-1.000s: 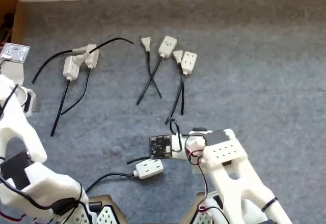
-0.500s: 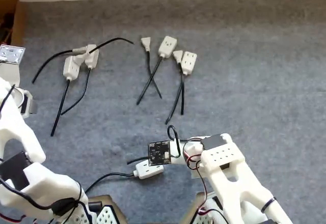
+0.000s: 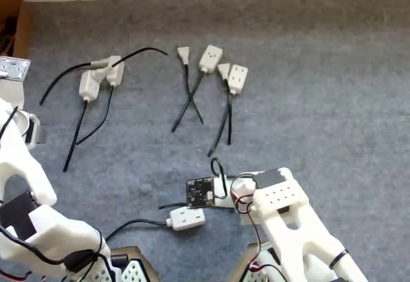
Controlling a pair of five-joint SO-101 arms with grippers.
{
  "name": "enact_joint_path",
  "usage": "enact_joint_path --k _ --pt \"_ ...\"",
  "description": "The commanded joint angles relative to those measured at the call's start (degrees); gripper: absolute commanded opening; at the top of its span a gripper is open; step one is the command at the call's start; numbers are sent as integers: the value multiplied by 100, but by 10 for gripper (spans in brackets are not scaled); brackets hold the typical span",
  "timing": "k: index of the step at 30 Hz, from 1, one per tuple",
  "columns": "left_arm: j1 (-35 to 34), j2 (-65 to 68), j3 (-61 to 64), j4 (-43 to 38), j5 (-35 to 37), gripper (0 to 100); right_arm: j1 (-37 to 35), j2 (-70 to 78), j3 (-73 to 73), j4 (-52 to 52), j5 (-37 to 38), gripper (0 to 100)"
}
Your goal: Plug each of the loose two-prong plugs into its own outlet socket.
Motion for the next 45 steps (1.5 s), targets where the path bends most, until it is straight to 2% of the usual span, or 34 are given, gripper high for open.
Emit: enact_joint_path --k 1,13,19,24,26,29,35,40,45 --pt "-22 -242 -31 -62 -44 204 -40 -13 -57 136 35 5" --pt "-4 -242 -22 -35 -44 207 -48 -4 453 127 35 9" --pt "-31 -242 -22 -35 -44 207 -22 -40 576 127 9 127" --pt "-40 -242 -22 -35 -44 207 -22 -4 576 127 9 129" --pt "-40 -242 -22 -35 -44 207 -22 -4 576 127 9 111" --pt "-40 -242 -22 -35 -44 207 -13 -48 523 127 -53 0" --pt "-22 -286 -40 -35 -44 206 31 -57 13 92 -1354 5" --pt "48 -303 -101 -70 -44 206 171 -57 -1147 145 -2936 5" --pt "154 -303 -760 -35 0 207 207 -57 -2378 435 -4325 5"
